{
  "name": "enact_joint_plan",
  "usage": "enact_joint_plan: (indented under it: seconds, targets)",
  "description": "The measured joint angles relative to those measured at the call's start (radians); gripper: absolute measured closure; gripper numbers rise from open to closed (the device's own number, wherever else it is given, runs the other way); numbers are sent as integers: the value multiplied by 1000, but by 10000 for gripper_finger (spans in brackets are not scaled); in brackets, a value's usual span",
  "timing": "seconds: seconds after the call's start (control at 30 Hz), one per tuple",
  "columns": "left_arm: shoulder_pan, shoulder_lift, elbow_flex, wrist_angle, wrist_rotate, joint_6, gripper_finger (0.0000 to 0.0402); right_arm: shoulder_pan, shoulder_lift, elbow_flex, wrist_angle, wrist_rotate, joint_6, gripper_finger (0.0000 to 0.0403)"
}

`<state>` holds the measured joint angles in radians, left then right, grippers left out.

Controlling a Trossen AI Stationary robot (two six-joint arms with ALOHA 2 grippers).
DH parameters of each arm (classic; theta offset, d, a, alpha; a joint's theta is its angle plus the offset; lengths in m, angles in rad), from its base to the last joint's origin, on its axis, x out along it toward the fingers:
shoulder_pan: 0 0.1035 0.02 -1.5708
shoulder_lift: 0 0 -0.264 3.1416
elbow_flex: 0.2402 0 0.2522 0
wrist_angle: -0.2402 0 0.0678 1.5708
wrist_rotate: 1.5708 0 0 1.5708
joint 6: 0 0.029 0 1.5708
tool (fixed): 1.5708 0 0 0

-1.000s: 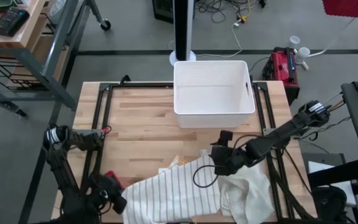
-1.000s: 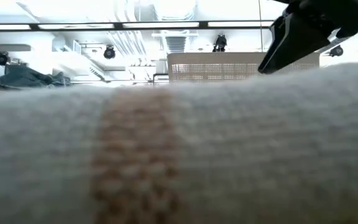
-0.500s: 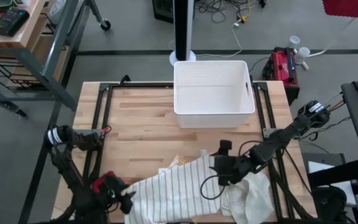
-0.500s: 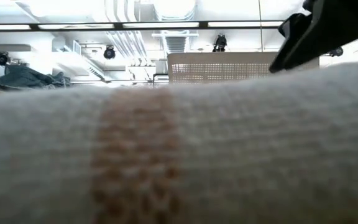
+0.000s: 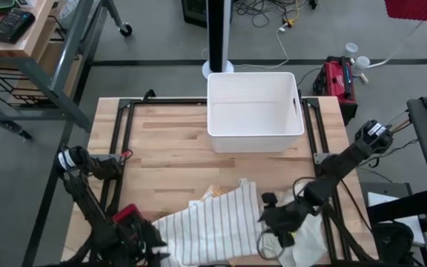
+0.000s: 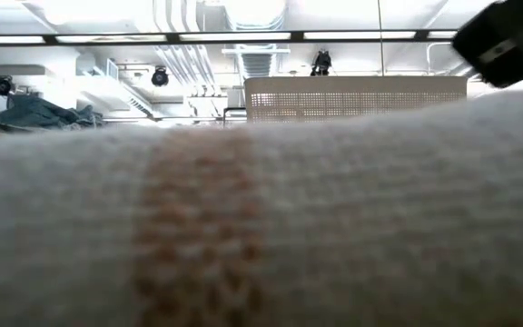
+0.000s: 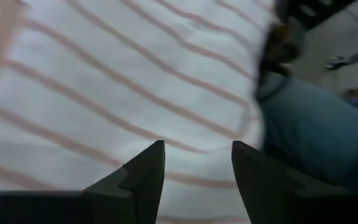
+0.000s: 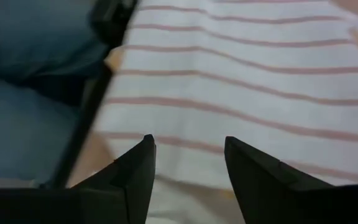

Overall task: Fold towel
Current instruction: Fold the brown patterned towel

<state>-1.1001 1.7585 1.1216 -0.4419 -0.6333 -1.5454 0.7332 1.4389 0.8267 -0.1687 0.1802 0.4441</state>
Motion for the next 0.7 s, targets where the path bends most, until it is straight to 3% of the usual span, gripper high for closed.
enact_joint_plan:
  seconds: [0.3,0.4,0.53,0.7]
  targets:
    - [76,102,47,17,105,-28,220,112,188,93,-28,125,29,222]
    - [102,107,69,30,206,3,218,130,267,139,-57,127,28,222]
    - [100,102,103,40,237,7,218,159,358,227,-59,129,7,222]
    - [138,131,91,30,354,-37,219,166,464,315,-88,126,-11,222]
